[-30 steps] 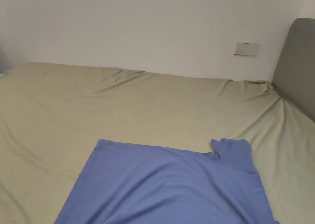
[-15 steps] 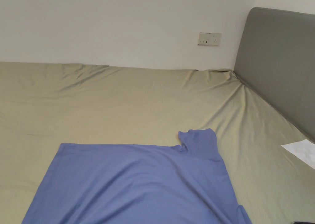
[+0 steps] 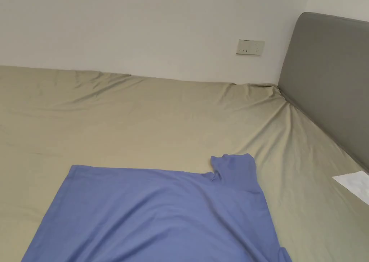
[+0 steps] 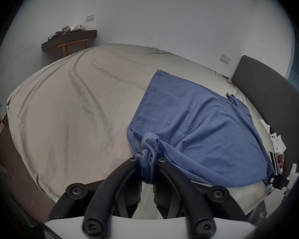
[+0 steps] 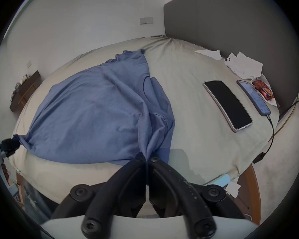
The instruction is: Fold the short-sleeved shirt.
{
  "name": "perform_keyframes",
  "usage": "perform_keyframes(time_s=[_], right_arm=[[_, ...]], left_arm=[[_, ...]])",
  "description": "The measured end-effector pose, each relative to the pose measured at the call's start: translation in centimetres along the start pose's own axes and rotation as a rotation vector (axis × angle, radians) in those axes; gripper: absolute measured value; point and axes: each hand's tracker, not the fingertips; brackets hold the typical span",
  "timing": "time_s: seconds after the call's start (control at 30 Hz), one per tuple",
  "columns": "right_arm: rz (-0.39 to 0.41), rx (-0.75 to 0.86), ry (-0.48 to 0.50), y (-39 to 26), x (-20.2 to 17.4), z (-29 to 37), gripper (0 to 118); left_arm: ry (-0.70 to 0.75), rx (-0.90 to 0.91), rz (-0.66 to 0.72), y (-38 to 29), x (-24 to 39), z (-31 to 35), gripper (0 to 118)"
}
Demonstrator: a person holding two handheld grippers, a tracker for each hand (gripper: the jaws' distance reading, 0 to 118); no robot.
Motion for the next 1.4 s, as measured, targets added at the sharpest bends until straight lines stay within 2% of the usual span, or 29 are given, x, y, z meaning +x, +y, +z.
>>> perform_keyframes(time_s=[0.07, 0.17, 0.27, 0.4, 0.53, 0.67, 0.83, 1.03, 1.1, 1.13, 1.17, 1.2, 1.23, 1.27, 1.33, 1.4], right_arm=[[-0.046, 0.036, 0.012, 1.7, 0.4, 1.6, 4], [-0.098, 0.106, 0.09, 5.5, 0.3, 3.1, 4], [-0.121, 0.156, 0.147, 9.5, -0.2, 2.7, 4], [-0.137, 0.155, 0.142, 14.5, -1.0, -0.4, 4], [-0.123, 0.107, 0.09, 18.6, -1.9, -5.7, 4], [-0.111, 0.024, 0.032, 21.2, -2.7, -11.3, 4], [-0.06, -0.025, -0.033, 22.4, -3.3, -16.4, 4], [-0.011, -0.042, -0.073, 22.2, -4.1, -19.4, 5], [0.004, -0.04, -0.078, 21.8, -4.4, -19.9, 10], [0.029, -0.028, -0.079, 21.6, -4.4, -20.2, 24], [0.052, -0.01, -0.082, 21.4, -4.5, -20.4, 43], [0.07, 0.006, -0.09, 21.2, -4.6, -20.6, 64], [0.08, 0.019, -0.102, 21.0, -4.6, -20.5, 82], [0.08, 0.022, -0.121, 21.0, -4.6, -20.1, 85], [0.023, 0.103, -0.122, 20.8, -4.2, -17.9, 86], [-0.007, 0.256, -0.072, 19.9, -3.7, -14.1, 85]], left_arm=[[-0.018, 0.019, 0.016, 1.1, 0.0, 0.5, 11], [-0.056, 0.047, -0.008, 4.4, 0.8, 0.3, 11], [-0.079, 0.083, -0.061, 8.1, 2.0, -1.3, 11], [-0.037, 0.104, -0.085, 12.3, 3.5, -5.1, 11], [0.012, 0.089, -0.065, 15.4, 4.1, -9.9, 11], [0.062, 0.06, -0.12, 16.5, 5.4, -14.0, 11], [0.082, 0.01, -0.155, 16.9, 6.0, -17.6, 11], [0.129, -0.046, -0.214, 15.4, 6.2, -20.5, 11], [0.136, -0.062, -0.221, 15.0, 5.9, -21.2, 11], [0.14, -0.071, -0.22, 14.8, 5.8, -21.5, 11], [0.142, -0.078, -0.218, 14.5, 5.6, -21.8, 12], [0.144, -0.081, -0.219, 14.2, 5.5, -21.9, 16], [0.154, -0.088, -0.226, 13.9, 5.4, -21.9, 34], [0.173, -0.1, -0.238, 13.6, 5.3, -21.8, 47], [0.182, -0.089, -0.226, 13.4, 4.5, -20.0, 61], [0.099, -0.017, -0.153, 13.2, 3.1, -16.6, 94]])
